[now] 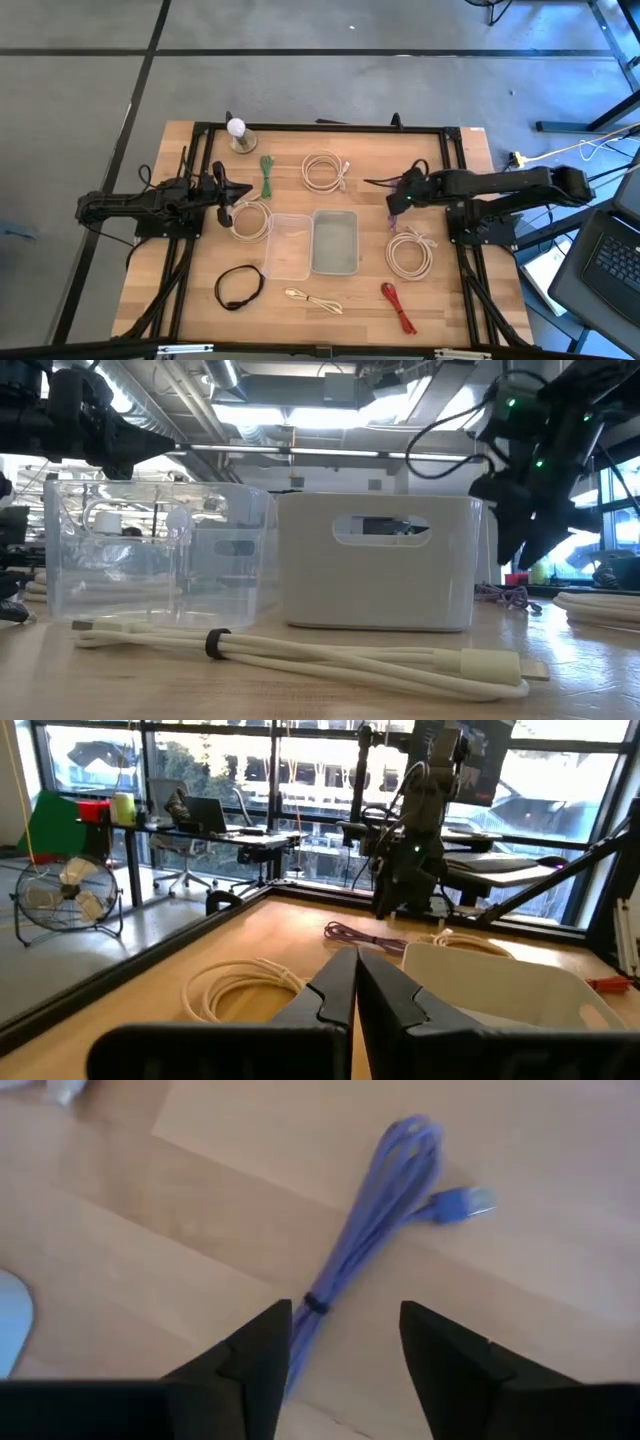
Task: Pick & Place USB Port
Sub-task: Put the violet charger cable into the gray bin, then put the green charger cable into the gray bin
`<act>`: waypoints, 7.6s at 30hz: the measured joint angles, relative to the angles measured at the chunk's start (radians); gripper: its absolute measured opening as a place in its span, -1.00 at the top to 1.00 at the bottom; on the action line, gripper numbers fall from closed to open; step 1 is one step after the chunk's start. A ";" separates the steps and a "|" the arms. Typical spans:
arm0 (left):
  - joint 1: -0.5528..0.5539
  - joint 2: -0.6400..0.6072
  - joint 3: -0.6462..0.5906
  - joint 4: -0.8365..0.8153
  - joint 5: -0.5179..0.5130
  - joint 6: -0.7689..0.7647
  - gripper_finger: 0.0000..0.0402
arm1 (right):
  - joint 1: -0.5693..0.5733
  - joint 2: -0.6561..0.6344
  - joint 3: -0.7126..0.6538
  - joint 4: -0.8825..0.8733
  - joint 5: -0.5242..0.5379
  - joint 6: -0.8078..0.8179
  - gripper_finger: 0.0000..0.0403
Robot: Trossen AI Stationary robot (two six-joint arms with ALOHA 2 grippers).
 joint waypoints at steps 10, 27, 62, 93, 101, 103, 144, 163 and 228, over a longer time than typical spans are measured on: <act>0.000 0.000 0.000 -0.001 0.004 0.000 0.96 | -0.009 0.160 -0.001 0.134 -0.029 -0.003 0.01; 0.000 0.000 0.000 -0.008 0.038 -0.004 0.96 | -0.007 0.311 -0.001 0.171 0.153 -0.064 0.49; 0.000 0.022 0.000 -0.011 -0.002 -0.077 0.99 | 0.470 0.192 0.350 0.681 -0.008 -0.353 0.89; 0.000 0.022 0.000 -0.011 0.012 -0.228 0.97 | 0.391 0.843 1.249 -0.452 0.140 0.024 0.89; 0.000 0.022 0.000 -0.018 0.064 -0.228 0.98 | 0.396 0.908 1.249 -0.458 0.114 0.198 0.89; 0.000 0.022 0.000 -0.019 0.069 -0.232 0.98 | 0.396 0.928 1.249 -0.461 0.112 0.243 0.89; 0.000 0.022 0.000 -0.023 0.095 -0.254 0.98 | 0.408 1.111 1.247 -0.447 0.026 0.363 0.89; 0.000 0.022 0.000 -0.023 0.095 -0.254 0.98 | 0.408 1.126 1.247 -0.442 0.042 0.289 0.50; 0.409 1.030 0.361 -0.165 0.144 -0.456 0.06 | 1.002 0.199 0.968 -0.885 0.968 0.005 0.46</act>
